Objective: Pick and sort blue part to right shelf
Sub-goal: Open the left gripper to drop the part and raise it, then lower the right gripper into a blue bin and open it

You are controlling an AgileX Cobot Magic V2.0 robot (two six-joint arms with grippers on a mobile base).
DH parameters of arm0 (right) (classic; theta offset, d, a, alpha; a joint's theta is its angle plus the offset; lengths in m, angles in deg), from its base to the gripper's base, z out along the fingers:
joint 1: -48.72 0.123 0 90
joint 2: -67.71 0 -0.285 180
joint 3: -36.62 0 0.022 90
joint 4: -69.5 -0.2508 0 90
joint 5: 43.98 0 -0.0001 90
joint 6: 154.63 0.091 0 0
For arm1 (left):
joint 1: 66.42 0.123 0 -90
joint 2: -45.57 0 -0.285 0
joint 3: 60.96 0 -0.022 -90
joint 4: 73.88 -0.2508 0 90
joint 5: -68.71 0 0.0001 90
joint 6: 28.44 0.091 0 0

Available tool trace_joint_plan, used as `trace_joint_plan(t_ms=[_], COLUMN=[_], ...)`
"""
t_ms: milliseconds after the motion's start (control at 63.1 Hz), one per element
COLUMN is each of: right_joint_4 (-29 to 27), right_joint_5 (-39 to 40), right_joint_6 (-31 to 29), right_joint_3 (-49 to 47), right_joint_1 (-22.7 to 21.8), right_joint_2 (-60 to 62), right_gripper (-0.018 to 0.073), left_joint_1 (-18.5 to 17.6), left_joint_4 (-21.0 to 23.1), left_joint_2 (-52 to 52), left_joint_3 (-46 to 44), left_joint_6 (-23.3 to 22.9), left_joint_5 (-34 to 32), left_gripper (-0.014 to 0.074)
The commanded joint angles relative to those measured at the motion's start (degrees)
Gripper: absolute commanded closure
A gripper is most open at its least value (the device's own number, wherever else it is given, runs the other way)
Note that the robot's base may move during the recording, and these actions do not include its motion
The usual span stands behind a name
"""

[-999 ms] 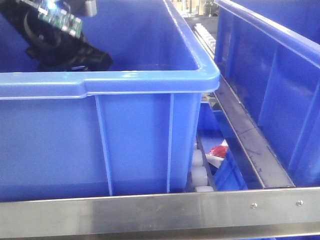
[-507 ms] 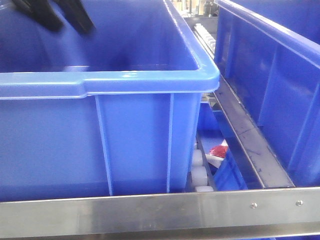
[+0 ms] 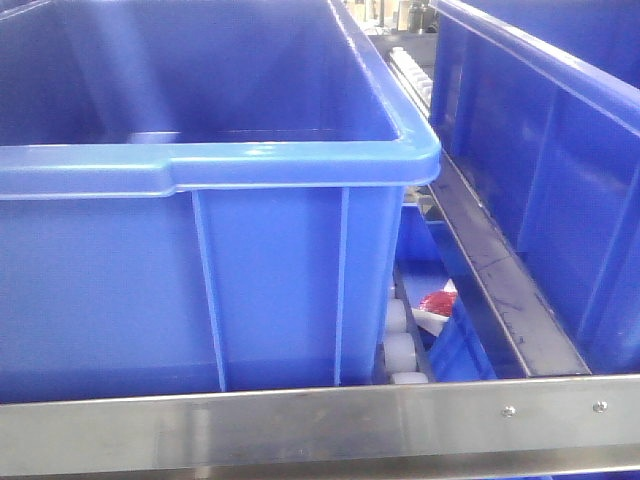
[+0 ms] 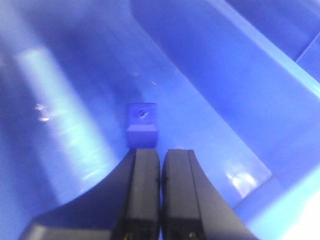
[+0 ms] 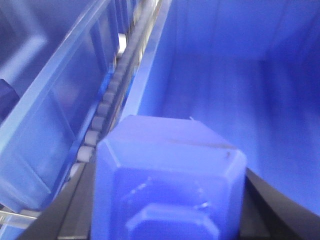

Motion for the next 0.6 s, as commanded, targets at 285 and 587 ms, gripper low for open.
trace_joint_plan(t_ms=[285,587], right_joint_4=[6.64,6.74], right_joint_5=[-12.21,-8.03], right_joint_6=[4.28,-5.75], right_joint_3=[-26.32,-31.54], right_joint_1=[-4.74,-14.42], right_joint_2=[-34.01,-52.91], right_gripper=[0.0298,0.0298], left_joint_1=[-0.15,-0.15], left_joint_4=[-4.57,-4.07], left_joint_2=[-14.24,-17.75], left_joint_3=[6.39,7.54], left_joint_6=[-2.91,-2.91], left_joint_5=[-4.81,-1.95], left_gripper=[0.0472,0.0473])
